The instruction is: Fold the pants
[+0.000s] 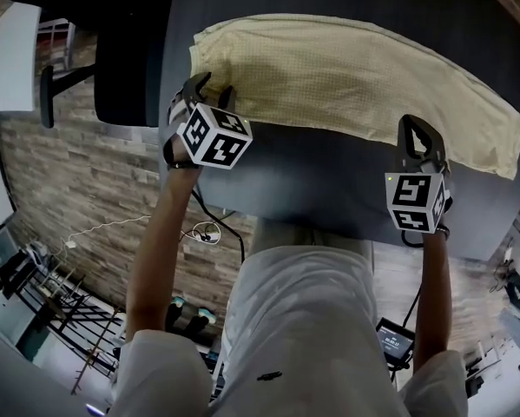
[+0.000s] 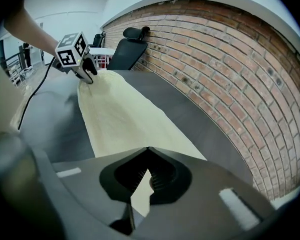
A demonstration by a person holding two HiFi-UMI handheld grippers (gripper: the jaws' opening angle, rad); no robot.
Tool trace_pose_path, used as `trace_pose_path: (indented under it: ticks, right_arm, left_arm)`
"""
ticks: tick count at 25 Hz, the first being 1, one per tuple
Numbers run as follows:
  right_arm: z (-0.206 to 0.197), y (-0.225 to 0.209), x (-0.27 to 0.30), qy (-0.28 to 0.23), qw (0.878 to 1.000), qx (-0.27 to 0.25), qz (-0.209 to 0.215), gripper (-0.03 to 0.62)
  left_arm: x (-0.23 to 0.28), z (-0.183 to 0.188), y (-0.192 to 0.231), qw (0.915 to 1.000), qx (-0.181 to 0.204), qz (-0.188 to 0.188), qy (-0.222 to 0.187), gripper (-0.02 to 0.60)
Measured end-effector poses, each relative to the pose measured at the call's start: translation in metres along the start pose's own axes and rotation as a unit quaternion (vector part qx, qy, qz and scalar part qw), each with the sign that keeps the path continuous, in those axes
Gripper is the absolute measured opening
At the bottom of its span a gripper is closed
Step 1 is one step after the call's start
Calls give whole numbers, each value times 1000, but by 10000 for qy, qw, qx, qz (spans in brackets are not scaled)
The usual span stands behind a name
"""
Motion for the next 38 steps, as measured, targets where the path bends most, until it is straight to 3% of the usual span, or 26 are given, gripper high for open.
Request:
trace_pose_path:
  ticks: [7,13,16,19,23,31,38]
  right_arm:
    - [-21,6,-25,59,10000,64,-33,6]
    - [-28,15,-46,25,9995,267,-175,6]
    - [-35,11,-56,-46,9973,711,-187,6]
    - [-50,-1,-68,-205,9891,1454,-56,6]
    - [-76,-19,-84,-319,9800,1954,-175,6]
    - [-148,-62,-115,-370,9739,2212,-346,6]
    - [-223,-124,-139,-352,9683,2439,-413,6]
  left_arm:
    - [-12,-14,1,9999,-34,115,-18,209]
    - [-50,7,-18,9983,-168,-87,-547,209]
    - [-66,22,-41,9964,-180,-280,-783,209]
    - [-80,46,-69,9936,-212,-466,-1009,209]
    - [-91,76,-108,9898,-150,-679,-1245,209]
    - [-106,139,-198,9841,7,-1062,-1421,201]
    - [-123,221,-287,9770,45,-1347,-1652,193]
Point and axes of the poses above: the fingertips, and each gripper's own axes: x forward along the fingers, y to its left, z out of its top, the point moved 7 cm from there along -x, backward along the fingers, and after that the axes turned 1 degree about -x, right-handed, at the moved point
